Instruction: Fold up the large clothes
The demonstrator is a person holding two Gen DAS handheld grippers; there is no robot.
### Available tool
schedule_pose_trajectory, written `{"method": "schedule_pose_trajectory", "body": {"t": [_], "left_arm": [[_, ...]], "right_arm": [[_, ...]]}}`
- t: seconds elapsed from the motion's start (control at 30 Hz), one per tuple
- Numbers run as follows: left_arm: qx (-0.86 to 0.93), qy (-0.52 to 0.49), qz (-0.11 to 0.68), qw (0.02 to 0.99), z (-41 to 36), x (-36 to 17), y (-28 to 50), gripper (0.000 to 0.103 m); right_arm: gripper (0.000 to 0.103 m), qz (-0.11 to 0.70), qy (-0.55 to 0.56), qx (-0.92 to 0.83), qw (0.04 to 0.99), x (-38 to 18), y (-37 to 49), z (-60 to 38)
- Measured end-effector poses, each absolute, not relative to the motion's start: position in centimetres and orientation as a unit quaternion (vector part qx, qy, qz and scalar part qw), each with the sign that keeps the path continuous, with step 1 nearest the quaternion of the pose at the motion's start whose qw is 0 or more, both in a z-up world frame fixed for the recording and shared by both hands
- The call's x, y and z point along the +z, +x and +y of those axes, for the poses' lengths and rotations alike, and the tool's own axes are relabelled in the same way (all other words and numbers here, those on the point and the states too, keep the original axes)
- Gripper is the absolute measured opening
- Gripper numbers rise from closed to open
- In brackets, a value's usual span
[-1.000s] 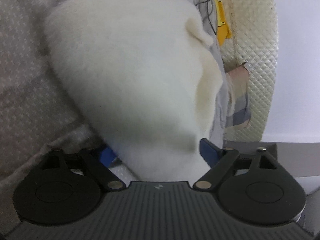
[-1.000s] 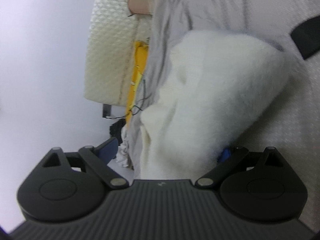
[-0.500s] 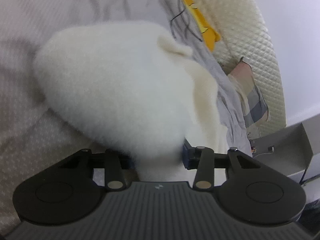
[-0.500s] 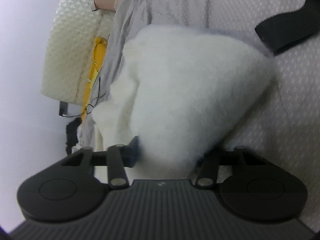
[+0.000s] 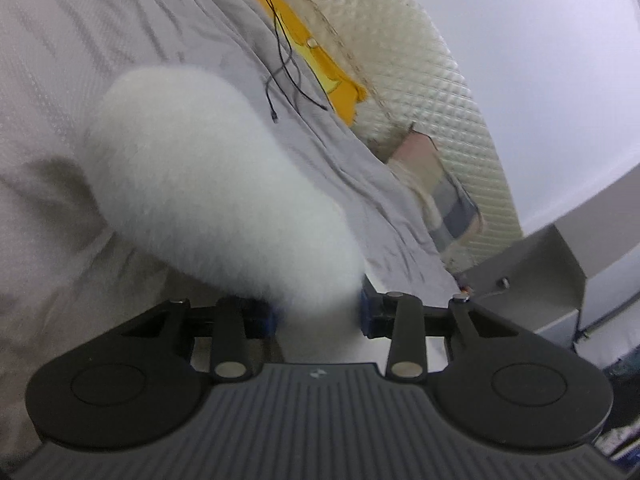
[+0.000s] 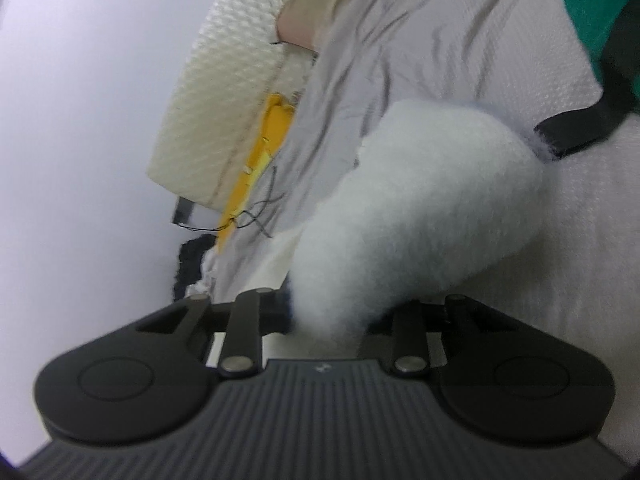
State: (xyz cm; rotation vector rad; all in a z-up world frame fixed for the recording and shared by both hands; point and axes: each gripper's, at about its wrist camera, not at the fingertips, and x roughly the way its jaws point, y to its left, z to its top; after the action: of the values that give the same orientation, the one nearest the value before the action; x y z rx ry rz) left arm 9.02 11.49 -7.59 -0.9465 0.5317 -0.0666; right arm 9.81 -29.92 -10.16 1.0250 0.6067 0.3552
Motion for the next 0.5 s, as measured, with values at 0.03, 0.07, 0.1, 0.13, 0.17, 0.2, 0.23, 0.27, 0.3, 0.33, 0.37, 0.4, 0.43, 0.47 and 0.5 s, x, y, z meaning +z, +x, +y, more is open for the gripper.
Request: {"method": "schedule_pose_trajectory", "body": {"t": [0.03, 0.07, 0.1, 0.13, 0.17, 0.2, 0.23, 0.27, 0.3, 0.33, 0.37, 0.4, 0.43, 0.47, 0.5], "left_arm": [[-0.037, -0.453, 0.255, 0.853, 11.5, -7.4, 8.3, 0.043], [-0.039, -0.452, 0.259, 0.853, 11.4, -7.2, 7.0, 0.043], [-0.040, -0.447, 0.262, 0.855, 11.2, -7.0, 6.4, 0.043], [-0.042, -0.443, 0.266, 0.855, 11.0, -6.8, 5.6, 0.043], [-0.045, -0.441, 0.269, 0.855, 10.8, -6.8, 4.8, 0.043], [-0.048, -0.438, 0.273, 0.855, 10.7, -6.8, 4.3, 0.044], [-0.050, -0.436, 0.277, 0.855, 10.5, -6.8, 3.7, 0.044], [-0.052, -0.434, 0.282, 0.854, 10.5, -6.9, 3.2, 0.045], [-0.053, -0.431, 0.287, 0.854, 10.4, -7.1, 3.0, 0.045], [-0.054, -0.431, 0.290, 0.853, 10.5, -7.3, 2.4, 0.045], [-0.054, -0.433, 0.292, 0.851, 10.6, -7.4, 2.3, 0.045], [-0.056, -0.435, 0.293, 0.850, 10.8, -7.6, 2.3, 0.046], [-0.059, -0.435, 0.294, 0.849, 10.8, -7.6, 2.2, 0.047], [-0.062, -0.434, 0.293, 0.850, 11.0, -7.8, 2.2, 0.047], [-0.064, -0.433, 0.294, 0.850, 11.0, -7.8, 2.6, 0.049]], "right_arm": [[0.033, 0.284, 0.480, 0.165, 0.813, -10.1, 9.0, -30.2], [0.033, 0.285, 0.480, 0.164, 0.813, -10.1, 8.0, -30.5], [0.033, 0.286, 0.481, 0.164, 0.813, -10.0, 7.4, -30.4], [0.033, 0.286, 0.482, 0.163, 0.812, -10.1, 6.6, -30.5], [0.033, 0.286, 0.484, 0.162, 0.811, -10.0, 5.9, -30.6], [0.033, 0.286, 0.486, 0.160, 0.811, -10.0, 5.3, -30.8], [0.033, 0.285, 0.487, 0.157, 0.810, -9.9, 4.7, -30.9], [0.033, 0.285, 0.483, 0.154, 0.813, -9.8, 4.3, -30.9], [0.033, 0.285, 0.476, 0.151, 0.818, -9.7, 4.0, -30.9], [0.033, 0.287, 0.473, 0.146, 0.820, -9.7, 3.9, -30.9], [0.033, 0.290, 0.473, 0.144, 0.820, -9.8, 3.9, -30.8], [0.033, 0.291, 0.475, 0.144, 0.818, -9.7, 4.0, -30.8], [0.033, 0.292, 0.477, 0.144, 0.817, -9.8, 4.0, -30.8], [0.033, 0.291, 0.477, 0.145, 0.816, -9.8, 4.1, -30.9], [0.035, 0.291, 0.480, 0.146, 0.815, -9.8, 4.1, -30.8]]}}
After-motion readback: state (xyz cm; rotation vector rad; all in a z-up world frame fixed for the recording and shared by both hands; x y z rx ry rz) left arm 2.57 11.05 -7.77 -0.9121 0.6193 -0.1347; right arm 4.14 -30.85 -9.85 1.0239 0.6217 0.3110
